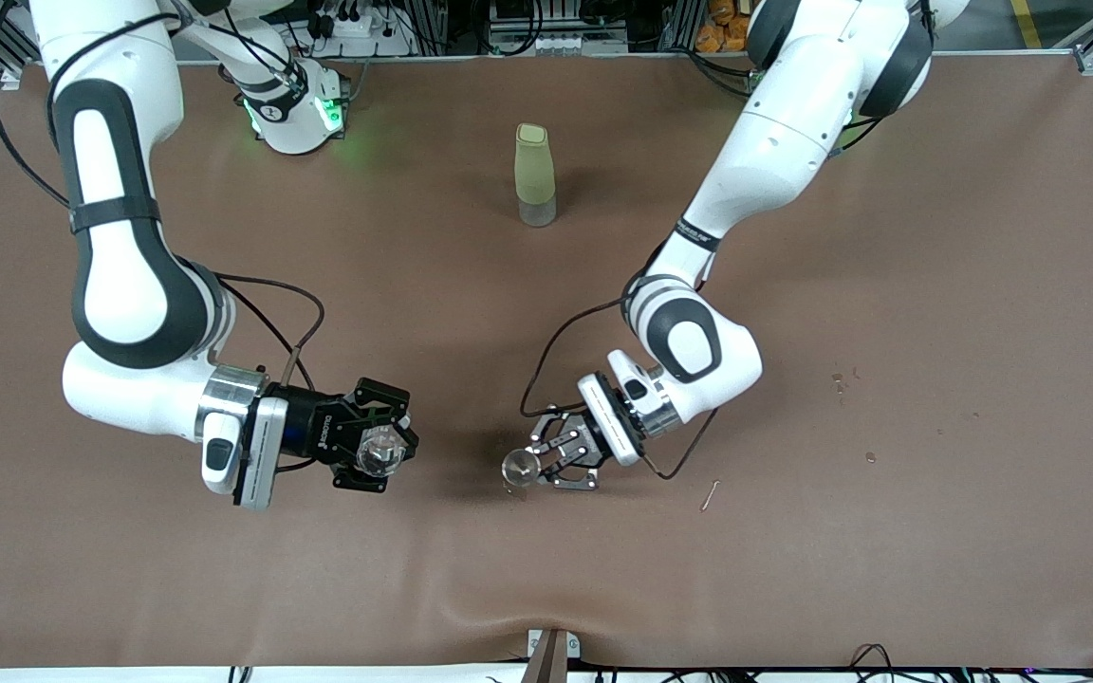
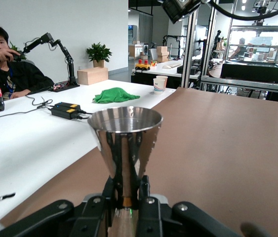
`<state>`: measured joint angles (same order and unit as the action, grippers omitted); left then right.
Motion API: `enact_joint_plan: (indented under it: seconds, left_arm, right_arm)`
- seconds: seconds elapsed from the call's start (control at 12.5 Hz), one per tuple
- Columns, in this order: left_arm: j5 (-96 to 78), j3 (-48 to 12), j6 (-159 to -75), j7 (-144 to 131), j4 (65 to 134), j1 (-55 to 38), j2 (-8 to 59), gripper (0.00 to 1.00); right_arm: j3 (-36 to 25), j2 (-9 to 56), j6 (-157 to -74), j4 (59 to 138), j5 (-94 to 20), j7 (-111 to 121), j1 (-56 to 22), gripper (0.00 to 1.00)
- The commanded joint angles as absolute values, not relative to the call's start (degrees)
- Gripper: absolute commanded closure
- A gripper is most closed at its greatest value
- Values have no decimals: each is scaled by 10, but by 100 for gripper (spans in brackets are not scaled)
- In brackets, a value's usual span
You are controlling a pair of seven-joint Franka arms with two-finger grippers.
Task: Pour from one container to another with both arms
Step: 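Bring the jigger over the beaker rim with the left gripper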
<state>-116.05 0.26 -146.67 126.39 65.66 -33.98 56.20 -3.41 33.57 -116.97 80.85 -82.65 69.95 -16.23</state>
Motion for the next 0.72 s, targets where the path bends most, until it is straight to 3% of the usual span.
enact_joint_plan:
  seconds: [0.0, 0.64]
  left_arm:
    - [-1180, 15, -1500, 1258, 599, -365, 592, 100]
    - [-1191, 24, -1510, 1259, 596, -389, 592, 100]
  right_arm:
    - [-40, 314, -1176, 832, -800, 644, -184, 100]
    - [-39, 315, -1193, 823, -736, 497, -218, 100]
